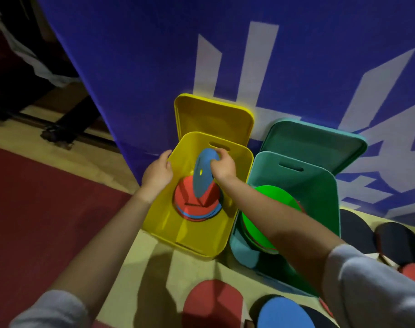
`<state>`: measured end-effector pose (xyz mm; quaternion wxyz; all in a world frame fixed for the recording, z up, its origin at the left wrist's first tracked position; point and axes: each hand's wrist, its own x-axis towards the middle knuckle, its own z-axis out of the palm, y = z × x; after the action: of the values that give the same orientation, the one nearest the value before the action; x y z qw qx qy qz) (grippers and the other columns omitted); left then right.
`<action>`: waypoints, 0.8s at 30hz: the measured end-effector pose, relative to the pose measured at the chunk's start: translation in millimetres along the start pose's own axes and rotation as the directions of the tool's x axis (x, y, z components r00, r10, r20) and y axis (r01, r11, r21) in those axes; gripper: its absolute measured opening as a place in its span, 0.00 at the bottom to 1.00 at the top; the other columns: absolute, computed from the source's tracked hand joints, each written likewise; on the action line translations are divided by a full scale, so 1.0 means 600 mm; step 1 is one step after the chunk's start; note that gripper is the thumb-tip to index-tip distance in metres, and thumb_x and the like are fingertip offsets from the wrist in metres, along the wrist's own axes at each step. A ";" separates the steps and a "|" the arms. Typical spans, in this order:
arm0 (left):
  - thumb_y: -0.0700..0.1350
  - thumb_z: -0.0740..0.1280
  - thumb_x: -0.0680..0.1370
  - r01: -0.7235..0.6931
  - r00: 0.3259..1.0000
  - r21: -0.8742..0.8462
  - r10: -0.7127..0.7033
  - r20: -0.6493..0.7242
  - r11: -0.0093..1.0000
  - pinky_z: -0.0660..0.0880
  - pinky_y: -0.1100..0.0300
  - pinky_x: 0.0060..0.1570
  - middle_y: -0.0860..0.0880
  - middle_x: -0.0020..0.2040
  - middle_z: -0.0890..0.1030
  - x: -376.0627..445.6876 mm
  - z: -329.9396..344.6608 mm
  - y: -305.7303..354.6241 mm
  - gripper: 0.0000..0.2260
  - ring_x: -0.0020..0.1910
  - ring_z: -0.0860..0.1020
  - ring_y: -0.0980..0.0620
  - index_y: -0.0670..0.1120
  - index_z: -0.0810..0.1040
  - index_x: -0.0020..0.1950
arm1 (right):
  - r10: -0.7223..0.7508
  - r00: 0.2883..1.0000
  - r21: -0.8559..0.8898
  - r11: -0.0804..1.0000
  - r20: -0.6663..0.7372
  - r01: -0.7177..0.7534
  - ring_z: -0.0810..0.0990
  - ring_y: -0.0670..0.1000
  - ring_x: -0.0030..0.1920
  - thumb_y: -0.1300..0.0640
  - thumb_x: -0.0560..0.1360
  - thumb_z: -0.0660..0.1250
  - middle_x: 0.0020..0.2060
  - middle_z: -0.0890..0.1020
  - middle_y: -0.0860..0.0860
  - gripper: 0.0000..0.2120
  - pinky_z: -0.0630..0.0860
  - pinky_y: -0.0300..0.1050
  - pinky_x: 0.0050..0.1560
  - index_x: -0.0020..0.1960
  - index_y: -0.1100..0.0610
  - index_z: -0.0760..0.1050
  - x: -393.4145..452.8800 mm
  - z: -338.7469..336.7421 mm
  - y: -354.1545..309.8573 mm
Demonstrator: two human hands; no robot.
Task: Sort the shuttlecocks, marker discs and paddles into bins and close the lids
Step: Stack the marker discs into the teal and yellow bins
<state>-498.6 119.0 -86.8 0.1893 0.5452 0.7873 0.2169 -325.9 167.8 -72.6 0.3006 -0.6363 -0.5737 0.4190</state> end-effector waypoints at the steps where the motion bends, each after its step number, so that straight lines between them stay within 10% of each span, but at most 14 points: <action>1: 0.41 0.55 0.81 -0.009 1.000 0.015 0.008 0.011 1.000 0.71 0.48 0.53 0.37 0.61 0.77 0.004 -0.002 -0.001 0.19 0.58 0.75 0.37 0.46 0.66 0.73 | 0.002 1.000 -0.027 1.000 0.023 -0.001 0.77 0.56 0.43 0.66 0.74 0.60 0.46 0.80 0.58 0.22 0.73 0.48 0.47 0.67 0.57 0.71 0.001 0.014 -0.001; 6: 0.43 0.54 0.81 -0.010 0.996 0.129 0.020 -0.082 0.992 0.73 0.48 0.47 0.41 0.56 0.80 -0.010 0.007 0.000 0.20 0.53 0.78 0.38 0.52 0.64 0.73 | 0.141 0.988 -0.069 0.988 0.068 -0.136 0.76 0.62 0.60 0.65 0.76 0.60 0.59 0.78 0.60 0.19 0.71 0.50 0.59 0.67 0.60 0.68 0.004 0.064 0.065; 12: 0.42 0.56 0.80 0.031 0.988 0.143 -0.009 -0.151 0.989 0.73 0.48 0.46 0.42 0.55 0.80 -0.015 0.019 0.011 0.21 0.52 0.78 0.38 0.52 0.64 0.73 | 0.360 0.911 -0.520 0.828 0.203 -0.211 0.66 0.62 0.68 0.56 0.78 0.62 0.66 0.69 0.60 0.21 0.67 0.47 0.63 0.68 0.63 0.66 0.010 0.047 0.072; 19: 0.51 0.58 0.77 -0.076 0.984 -0.059 0.065 -0.165 0.995 0.73 0.45 0.55 0.39 0.61 0.75 -0.039 0.011 0.028 0.21 0.60 0.74 0.37 0.45 0.71 0.68 | -0.204 0.966 -0.103 0.970 0.159 0.221 0.77 0.53 0.52 0.57 0.77 0.65 0.57 0.77 0.60 0.19 0.72 0.46 0.59 0.67 0.60 0.71 -0.051 -0.035 0.028; 24: 0.48 0.61 0.77 -0.209 0.958 -0.209 0.157 -0.241 0.955 0.71 0.46 0.58 0.36 0.57 0.77 -0.108 0.028 0.092 0.17 0.57 0.74 0.36 0.42 0.76 0.62 | -0.245 0.964 0.212 0.941 -0.102 0.262 0.75 0.37 0.38 0.64 0.77 0.65 0.40 0.78 0.50 0.10 0.72 0.31 0.44 0.56 0.58 0.77 -0.174 -0.161 0.090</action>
<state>-424.8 77.7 -66.6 0.1417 0.5627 0.7185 0.3835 -214.0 66.1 -54.4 0.4430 -0.5343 -0.5885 0.4147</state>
